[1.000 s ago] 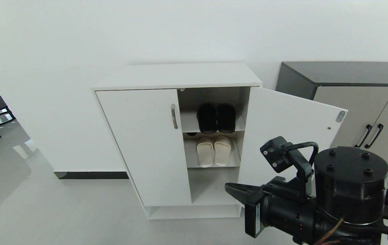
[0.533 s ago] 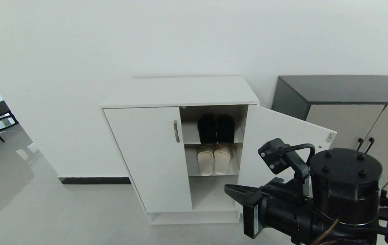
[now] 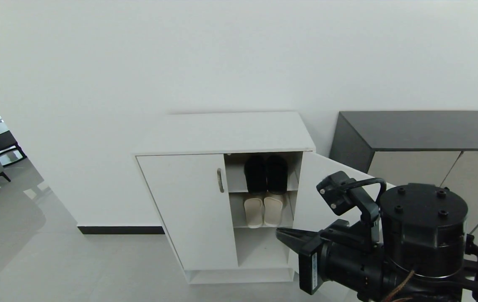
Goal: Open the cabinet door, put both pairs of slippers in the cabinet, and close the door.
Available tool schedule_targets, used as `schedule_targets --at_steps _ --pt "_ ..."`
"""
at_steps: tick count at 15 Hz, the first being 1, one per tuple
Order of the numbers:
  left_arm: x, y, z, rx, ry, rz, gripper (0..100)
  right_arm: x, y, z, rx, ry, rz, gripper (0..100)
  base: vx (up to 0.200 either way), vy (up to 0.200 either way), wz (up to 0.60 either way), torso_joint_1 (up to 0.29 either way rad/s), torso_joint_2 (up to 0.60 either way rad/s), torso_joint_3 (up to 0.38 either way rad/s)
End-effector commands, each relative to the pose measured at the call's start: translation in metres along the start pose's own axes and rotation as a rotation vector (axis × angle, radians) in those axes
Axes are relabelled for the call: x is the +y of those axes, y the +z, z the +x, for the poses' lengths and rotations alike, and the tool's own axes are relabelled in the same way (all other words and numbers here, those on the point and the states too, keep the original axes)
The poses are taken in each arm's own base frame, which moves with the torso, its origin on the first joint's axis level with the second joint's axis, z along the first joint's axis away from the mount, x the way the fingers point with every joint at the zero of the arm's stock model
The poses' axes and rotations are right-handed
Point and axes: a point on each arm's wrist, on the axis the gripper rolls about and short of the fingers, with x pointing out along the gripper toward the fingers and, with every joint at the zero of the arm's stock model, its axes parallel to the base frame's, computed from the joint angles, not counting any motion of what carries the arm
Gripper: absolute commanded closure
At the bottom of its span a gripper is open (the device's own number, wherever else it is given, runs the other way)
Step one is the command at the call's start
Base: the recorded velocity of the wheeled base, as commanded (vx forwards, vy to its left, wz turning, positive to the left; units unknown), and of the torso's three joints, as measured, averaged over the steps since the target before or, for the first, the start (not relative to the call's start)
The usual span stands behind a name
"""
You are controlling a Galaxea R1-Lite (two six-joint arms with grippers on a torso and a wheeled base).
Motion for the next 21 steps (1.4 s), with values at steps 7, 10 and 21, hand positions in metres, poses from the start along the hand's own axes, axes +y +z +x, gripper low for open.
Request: schedule_targets --at_steps 7,10,21 --pt "0.0 0.0 0.0 0.001 0.001 0.0 100 0.0 -0.002 0.001 0.007 0.001 0.001 100 0.0 0.0 0.0 0.249 -0.53 -0.272" --pt "0.0 0.0 0.0 0.001 0.001 0.0 100 -0.001 -0.004 0.0 0.01 0.001 0.005 100 0.0 0.0 0.0 0.186 -0.38 -0.196" --pt "0.0 0.0 0.0 0.001 0.001 -0.002 100 -0.002 -0.016 -0.002 0.022 0.028 -0.061 100 -0.109 0.0 0.0 0.015 -0.02 -0.01"
